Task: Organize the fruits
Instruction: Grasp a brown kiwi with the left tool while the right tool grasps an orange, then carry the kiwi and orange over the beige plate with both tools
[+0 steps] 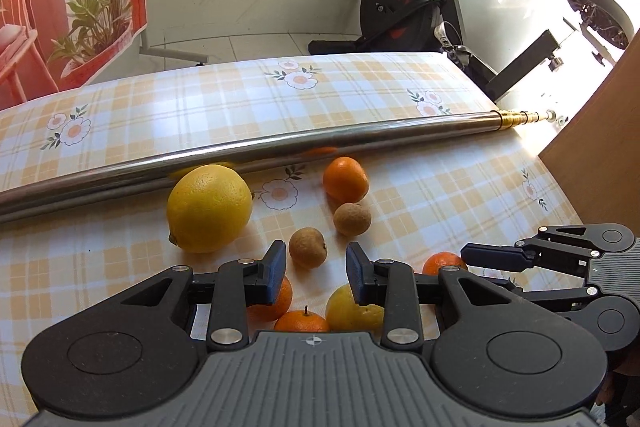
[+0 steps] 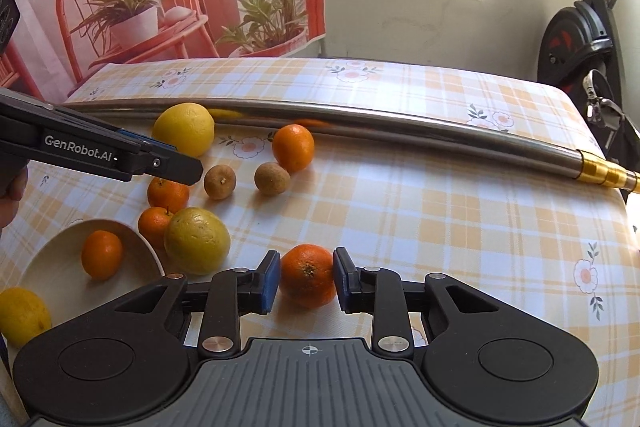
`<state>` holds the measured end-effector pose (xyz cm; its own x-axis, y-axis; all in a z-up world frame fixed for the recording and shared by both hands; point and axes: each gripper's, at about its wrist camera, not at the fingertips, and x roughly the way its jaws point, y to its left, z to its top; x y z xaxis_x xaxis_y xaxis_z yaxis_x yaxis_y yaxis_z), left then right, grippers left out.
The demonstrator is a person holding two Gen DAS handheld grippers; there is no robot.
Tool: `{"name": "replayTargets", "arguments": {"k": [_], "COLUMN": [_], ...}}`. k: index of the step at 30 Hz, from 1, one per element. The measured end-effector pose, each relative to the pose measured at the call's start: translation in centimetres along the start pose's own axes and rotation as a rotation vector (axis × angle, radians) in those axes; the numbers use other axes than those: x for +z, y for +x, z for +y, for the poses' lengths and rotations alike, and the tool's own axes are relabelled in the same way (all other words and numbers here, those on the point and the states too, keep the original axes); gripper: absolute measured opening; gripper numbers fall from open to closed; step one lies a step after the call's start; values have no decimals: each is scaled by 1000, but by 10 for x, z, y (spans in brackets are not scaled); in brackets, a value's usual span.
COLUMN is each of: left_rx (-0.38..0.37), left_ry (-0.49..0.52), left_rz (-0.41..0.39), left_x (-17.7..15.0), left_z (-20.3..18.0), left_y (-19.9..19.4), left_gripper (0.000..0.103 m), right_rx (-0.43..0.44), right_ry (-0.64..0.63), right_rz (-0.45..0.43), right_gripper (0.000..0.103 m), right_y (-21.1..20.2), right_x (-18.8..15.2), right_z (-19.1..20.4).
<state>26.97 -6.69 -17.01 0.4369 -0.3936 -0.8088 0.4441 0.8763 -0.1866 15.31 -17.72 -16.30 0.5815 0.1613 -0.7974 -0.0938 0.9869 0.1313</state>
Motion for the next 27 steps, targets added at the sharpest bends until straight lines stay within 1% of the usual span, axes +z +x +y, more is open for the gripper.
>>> {"name": "replayTargets", "arguments": {"k": [6,8,12,14,19,22,27], "left_rx": [36,30,53,53,64,70,45], "left_ry": [75,83,108,114,150,164,192], "left_rz": [38,55,75,82,62,49,-4], "left_x": [7,8,8,8,5,4,0], "left_z": [-10,-11,-13,-13,-17,-19,-24], "left_y": [26,32,42,45,43,37,15], "left_gripper": [35,35,35,28,28,28,28], "right_rx": [28,30,33,34,31,25,7], "right_ry": [47,57,66,67,74,86,106], "right_rz": [-5,-6,-9,-10,-12,-10,-2], "right_gripper": [29,29,30,30,31,34,36], "right_y": [-1,-1,-2,-1,-1,0,4], "right_x": [-2,-3,-4,-4,-4,-5,-5], "right_z": [-6,-7,-8,-9,-10,-12,-14]}}
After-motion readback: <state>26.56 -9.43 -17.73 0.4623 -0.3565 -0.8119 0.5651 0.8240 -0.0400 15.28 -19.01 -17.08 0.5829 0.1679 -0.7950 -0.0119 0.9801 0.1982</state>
